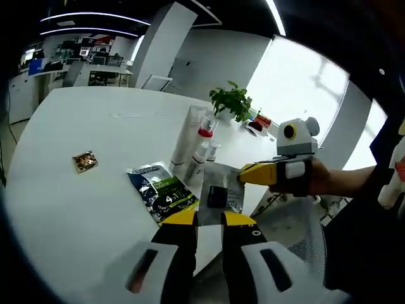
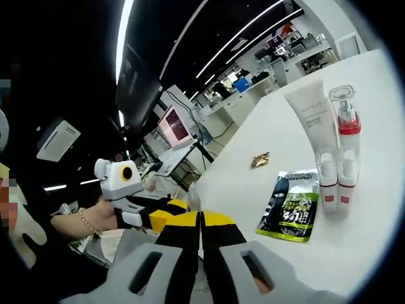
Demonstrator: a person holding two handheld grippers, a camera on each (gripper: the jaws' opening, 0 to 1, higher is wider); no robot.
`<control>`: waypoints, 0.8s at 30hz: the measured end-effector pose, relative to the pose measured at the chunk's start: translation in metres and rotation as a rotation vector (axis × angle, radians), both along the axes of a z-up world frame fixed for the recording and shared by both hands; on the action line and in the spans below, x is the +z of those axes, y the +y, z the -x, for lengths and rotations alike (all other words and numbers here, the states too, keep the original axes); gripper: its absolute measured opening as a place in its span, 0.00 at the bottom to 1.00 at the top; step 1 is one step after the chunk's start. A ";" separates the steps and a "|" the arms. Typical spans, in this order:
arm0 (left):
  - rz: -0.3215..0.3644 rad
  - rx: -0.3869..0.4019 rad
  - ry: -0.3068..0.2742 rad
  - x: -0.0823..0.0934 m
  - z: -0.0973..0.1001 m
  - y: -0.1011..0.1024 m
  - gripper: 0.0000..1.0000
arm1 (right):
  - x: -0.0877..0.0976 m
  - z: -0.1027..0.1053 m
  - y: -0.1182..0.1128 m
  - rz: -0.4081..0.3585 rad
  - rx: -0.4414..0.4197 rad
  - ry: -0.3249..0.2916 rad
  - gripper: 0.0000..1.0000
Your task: Arrange the skincare products in the storage area until every visible bottle or jar stands upright without overlapping.
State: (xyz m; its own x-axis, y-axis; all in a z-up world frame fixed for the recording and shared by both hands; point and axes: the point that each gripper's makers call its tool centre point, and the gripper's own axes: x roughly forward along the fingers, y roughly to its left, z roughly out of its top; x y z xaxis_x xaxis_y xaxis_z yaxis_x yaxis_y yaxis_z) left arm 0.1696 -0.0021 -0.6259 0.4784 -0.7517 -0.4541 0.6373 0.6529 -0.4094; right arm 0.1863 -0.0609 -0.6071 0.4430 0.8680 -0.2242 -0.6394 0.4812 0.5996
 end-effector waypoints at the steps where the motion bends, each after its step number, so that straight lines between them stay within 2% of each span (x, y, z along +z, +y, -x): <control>1: -0.005 0.002 -0.001 -0.001 -0.001 0.001 0.07 | 0.000 0.000 0.001 0.006 -0.002 -0.003 0.01; 5: -0.019 0.022 0.021 -0.004 -0.002 0.006 0.04 | -0.004 -0.001 0.005 0.048 -0.004 -0.018 0.01; 10: -0.069 0.036 0.081 -0.016 0.004 0.008 0.02 | -0.019 -0.004 0.011 0.166 0.009 -0.053 0.01; 13: -0.073 0.060 0.139 -0.025 0.007 0.014 0.01 | -0.027 -0.006 0.019 0.236 0.019 -0.092 0.01; 17: -0.068 0.090 0.186 -0.034 0.006 0.022 0.01 | -0.038 -0.011 0.027 0.315 0.019 -0.131 0.01; 23: -0.083 0.133 0.226 -0.049 -0.001 0.037 0.01 | -0.052 -0.022 0.048 0.426 0.049 -0.228 0.01; 24: -0.092 0.141 0.234 -0.054 -0.004 0.041 0.01 | -0.054 -0.022 0.051 0.436 0.055 -0.229 0.01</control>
